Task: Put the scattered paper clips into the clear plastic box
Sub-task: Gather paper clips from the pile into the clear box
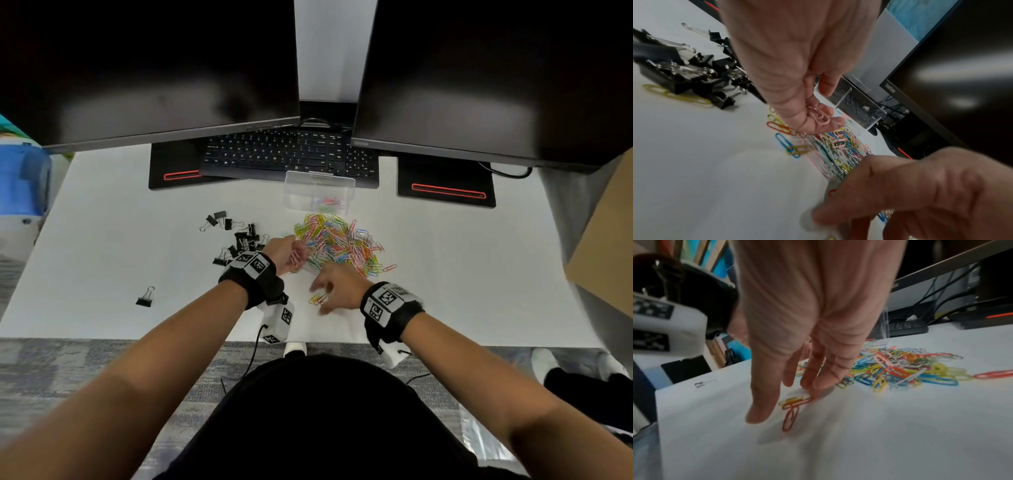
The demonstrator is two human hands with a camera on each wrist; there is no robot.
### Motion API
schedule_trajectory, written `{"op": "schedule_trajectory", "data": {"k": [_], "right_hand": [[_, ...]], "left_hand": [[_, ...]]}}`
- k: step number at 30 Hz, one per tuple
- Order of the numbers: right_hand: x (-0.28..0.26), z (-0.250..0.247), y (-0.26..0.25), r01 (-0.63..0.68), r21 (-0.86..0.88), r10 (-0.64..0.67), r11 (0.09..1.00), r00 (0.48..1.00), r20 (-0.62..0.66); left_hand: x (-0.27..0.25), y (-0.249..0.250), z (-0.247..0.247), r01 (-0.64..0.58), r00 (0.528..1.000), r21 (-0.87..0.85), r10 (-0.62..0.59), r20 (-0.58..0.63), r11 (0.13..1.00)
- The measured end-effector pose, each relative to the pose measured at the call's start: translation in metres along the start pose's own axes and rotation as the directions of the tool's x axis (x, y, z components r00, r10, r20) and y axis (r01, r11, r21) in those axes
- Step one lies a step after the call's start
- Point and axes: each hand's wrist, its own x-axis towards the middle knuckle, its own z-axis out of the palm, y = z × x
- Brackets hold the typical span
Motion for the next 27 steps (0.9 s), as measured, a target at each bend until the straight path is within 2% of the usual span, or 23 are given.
{"op": "schedule_trajectory", "data": {"k": [2, 4, 11, 15, 23, 27], "right_hand": [[0.005, 0.006, -0.005, 0.021, -0.120, -0.012, 0.993, 0.997, 0.075], [0.010, 0.009, -0.006, 0.031, -0.164, -0.014, 0.986, 0.994, 0.104], [0.014, 0.004, -0.001, 0.060, -0.172, -0.047, 0.983, 0.996, 0.077], [0.016, 0.003, -0.006, 0.080, -0.257, -0.062, 0.963, 0.995, 0.080], [0.016, 0.016, 0.002, 0.019, -0.298, -0.004, 0.954, 0.999, 0.051], [0.016, 0.017, 0.002, -0.065, -0.260, 0.084, 0.964, 0.994, 0.064]], "left_hand": [[0.000, 0.000, -0.002, -0.009, 1.000, 0.008, 0.009, 0.000, 1.000], [0.000, 0.001, -0.005, -0.018, 1.000, 0.017, 0.018, -0.012, 1.000], [0.001, -0.001, -0.012, -0.020, 0.998, -0.036, 0.017, -0.056, 0.999], [0.001, -0.005, -0.013, -0.040, 0.997, -0.078, 0.035, -0.062, 0.996], [0.005, -0.009, -0.014, -0.024, 0.998, -0.040, 0.022, -0.056, 0.999], [0.004, -0.009, -0.013, -0.020, 0.999, -0.020, 0.019, -0.031, 1.000]]}}
